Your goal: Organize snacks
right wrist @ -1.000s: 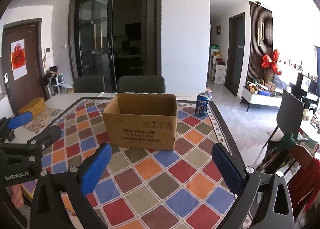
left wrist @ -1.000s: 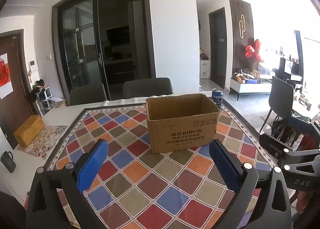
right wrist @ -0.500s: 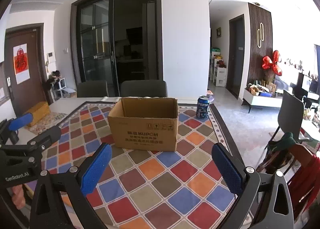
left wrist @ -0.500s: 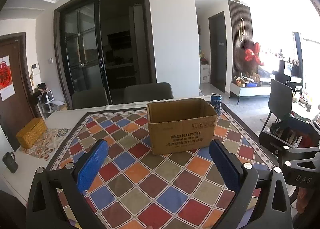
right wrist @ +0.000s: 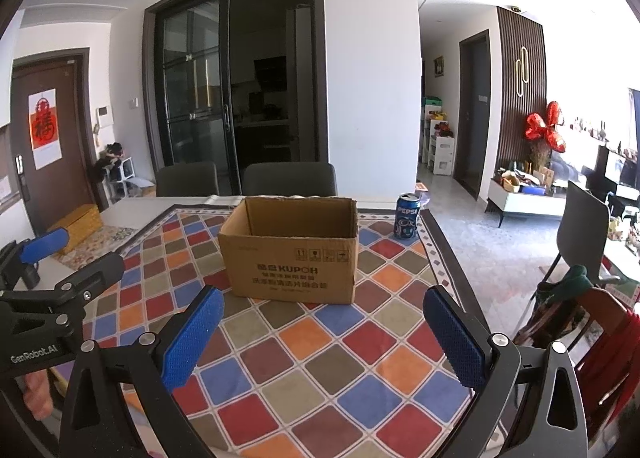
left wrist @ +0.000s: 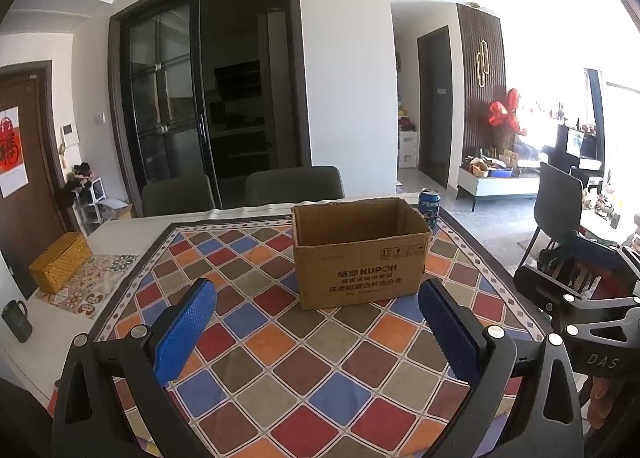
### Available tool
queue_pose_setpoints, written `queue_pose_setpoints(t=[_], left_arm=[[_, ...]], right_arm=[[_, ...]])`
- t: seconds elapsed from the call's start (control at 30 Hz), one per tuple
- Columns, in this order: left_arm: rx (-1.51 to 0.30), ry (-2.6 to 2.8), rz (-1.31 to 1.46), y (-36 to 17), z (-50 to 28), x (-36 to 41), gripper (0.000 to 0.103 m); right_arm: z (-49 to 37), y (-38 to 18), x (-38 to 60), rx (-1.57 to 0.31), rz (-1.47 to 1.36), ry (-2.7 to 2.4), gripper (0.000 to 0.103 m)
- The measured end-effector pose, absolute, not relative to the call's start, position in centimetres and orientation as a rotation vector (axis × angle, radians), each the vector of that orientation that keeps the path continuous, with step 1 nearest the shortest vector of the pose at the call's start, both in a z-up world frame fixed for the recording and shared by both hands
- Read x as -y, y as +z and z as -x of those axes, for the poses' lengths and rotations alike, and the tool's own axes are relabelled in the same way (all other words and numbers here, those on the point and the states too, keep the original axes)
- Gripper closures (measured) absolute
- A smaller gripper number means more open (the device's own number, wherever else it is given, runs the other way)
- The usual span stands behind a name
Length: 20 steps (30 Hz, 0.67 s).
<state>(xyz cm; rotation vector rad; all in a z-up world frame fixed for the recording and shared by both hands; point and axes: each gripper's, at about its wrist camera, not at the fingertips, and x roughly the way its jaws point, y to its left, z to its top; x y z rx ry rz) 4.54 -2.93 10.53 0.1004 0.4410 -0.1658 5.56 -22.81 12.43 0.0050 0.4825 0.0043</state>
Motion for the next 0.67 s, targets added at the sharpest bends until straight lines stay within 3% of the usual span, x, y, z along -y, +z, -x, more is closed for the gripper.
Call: queue_pose_setpoints(t=[0.67], left_arm=[[-0.439, -0.135, -0.104, 9.7, -4.81, 2.69, 0.0]], right_arm=[[-5.52, 12.17, 22.86, -0.492, -0.004, 0.007, 0.002]])
